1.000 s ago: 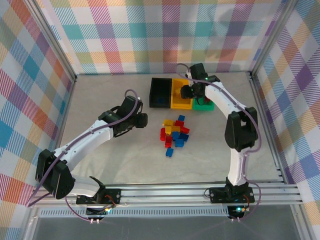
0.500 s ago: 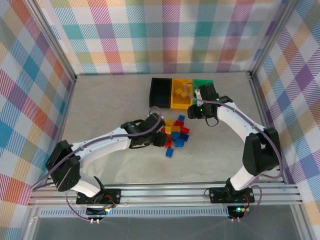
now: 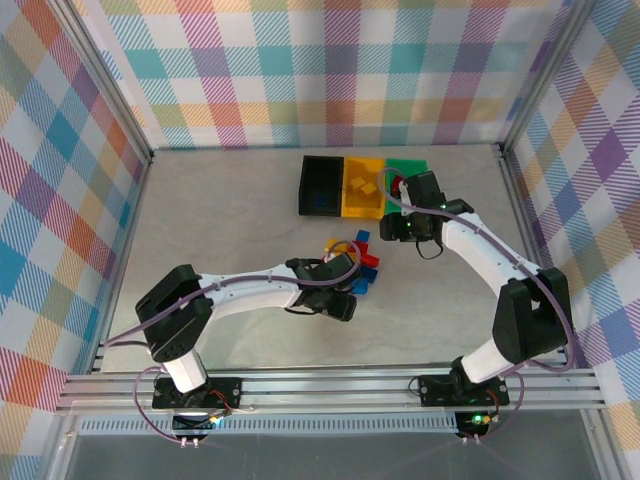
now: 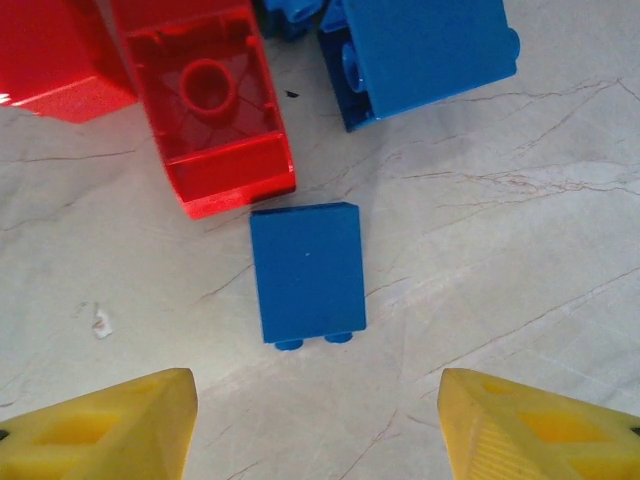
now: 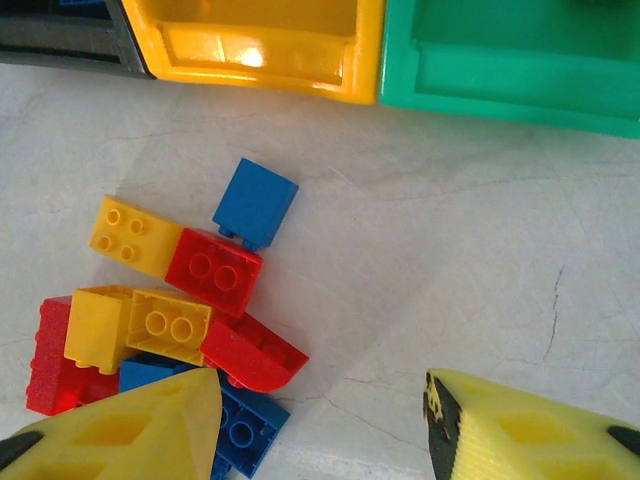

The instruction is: Sort the legos into containers by color

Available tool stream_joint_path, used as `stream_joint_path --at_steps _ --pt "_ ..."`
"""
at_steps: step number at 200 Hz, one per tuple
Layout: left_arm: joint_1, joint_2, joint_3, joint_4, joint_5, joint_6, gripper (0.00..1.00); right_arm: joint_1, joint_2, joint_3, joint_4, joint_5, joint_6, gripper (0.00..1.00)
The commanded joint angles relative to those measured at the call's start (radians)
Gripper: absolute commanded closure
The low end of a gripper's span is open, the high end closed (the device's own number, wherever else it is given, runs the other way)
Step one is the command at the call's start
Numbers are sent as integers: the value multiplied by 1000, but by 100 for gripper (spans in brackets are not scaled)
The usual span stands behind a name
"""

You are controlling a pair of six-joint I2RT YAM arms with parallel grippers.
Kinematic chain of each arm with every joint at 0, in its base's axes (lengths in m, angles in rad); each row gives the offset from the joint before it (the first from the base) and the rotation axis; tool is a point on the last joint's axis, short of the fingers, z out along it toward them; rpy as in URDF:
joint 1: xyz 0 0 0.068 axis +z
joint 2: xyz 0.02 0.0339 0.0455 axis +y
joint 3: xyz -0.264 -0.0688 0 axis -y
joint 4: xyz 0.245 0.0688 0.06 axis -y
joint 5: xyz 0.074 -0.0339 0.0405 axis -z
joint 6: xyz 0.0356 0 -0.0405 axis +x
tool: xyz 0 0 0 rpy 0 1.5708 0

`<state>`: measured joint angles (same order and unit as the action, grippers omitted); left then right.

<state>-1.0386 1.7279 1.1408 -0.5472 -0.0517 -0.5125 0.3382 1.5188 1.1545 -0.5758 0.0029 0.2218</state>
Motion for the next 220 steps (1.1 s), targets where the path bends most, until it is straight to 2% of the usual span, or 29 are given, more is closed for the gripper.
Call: stream_joint_path --at_steps 1,57,111,160,220 --pt "-5 58 64 -14 18 -3 36 -9 -41 -17 3 5 16 44" --pt "-5 154 143 -75 -23 13 39 -20 -94 -40 -19 27 8 43" --pt "-5 183 147 -85 -46 -2 42 -31 -145 -64 -29 34 5 43" --pt "-3 188 137 -80 -51 -6 57 -35 -178 -71 -38 37 5 43" --pt "-4 137 139 -108 -60 2 66 -40 -204 -79 -45 39 2 42"
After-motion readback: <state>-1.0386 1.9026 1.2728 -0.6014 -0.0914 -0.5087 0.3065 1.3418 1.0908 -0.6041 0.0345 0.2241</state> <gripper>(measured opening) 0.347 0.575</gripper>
